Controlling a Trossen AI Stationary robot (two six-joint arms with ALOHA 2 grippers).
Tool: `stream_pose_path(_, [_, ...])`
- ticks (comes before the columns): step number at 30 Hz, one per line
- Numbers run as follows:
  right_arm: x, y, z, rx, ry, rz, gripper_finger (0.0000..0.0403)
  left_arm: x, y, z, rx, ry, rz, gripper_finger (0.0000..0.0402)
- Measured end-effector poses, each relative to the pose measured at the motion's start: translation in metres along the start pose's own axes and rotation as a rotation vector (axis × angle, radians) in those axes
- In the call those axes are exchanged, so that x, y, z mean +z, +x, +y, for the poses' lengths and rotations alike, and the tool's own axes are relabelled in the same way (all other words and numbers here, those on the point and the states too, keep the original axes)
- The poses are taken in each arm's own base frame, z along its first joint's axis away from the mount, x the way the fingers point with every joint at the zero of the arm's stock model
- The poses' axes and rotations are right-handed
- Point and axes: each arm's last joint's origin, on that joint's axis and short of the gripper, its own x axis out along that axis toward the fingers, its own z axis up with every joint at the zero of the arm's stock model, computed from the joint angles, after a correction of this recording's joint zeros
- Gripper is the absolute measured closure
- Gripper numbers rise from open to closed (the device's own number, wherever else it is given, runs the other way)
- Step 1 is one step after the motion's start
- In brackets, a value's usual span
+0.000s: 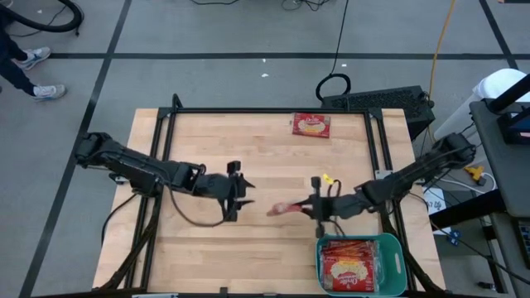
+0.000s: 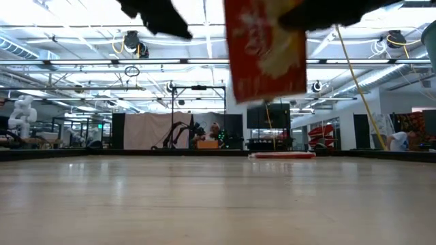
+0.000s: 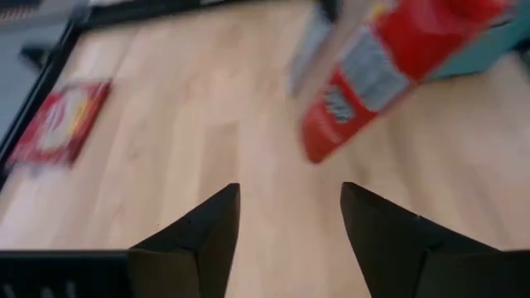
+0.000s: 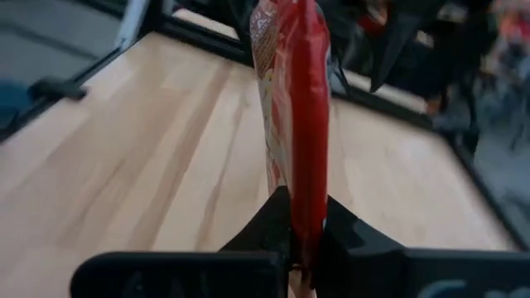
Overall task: Sort popcorn bags into baskets
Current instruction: Put the left popcorn bag into the green bin
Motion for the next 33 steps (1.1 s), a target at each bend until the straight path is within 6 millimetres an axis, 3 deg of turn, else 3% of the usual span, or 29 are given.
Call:
stream_pose_path(9, [0.01,-0.018,0.007,0.04,-0.306,-0.059,0.0392,0.021,-0.005,-0.044,-0.109,0.135,-0.258,0.0189])
stream_pose_path(15, [0.017,-0.021,0.011,0.038,-0.371,-0.129,0.0392,0.02,0.023,-0.07,-0.091,0.232,-0.347,0.0124])
stream_pose_path(19, [0.02,-0.023,0.012,0.038,-0.377,-0.161,0.0392,0.019,0.042,-0.077,0.027,0.234,-0.393,0.0076])
stream_pose_path(22, [0.021,-0.023,0.012,0.034,-0.362,-0.174,0.0392,0.017,0.055,-0.077,0.097,0.255,-0.41,0.0061])
stream_pose_path(26, [0.022,-0.023,0.012,0.034,-0.316,-0.183,0.0392,0.013,0.068,-0.074,0.144,0.263,-0.403,0.0108])
stream_pose_path(33, [0.023,-0.023,0.011,0.024,-0.152,-0.183,0.0385,0.011,0.07,-0.07,0.285,0.356,-0.351,0.0299])
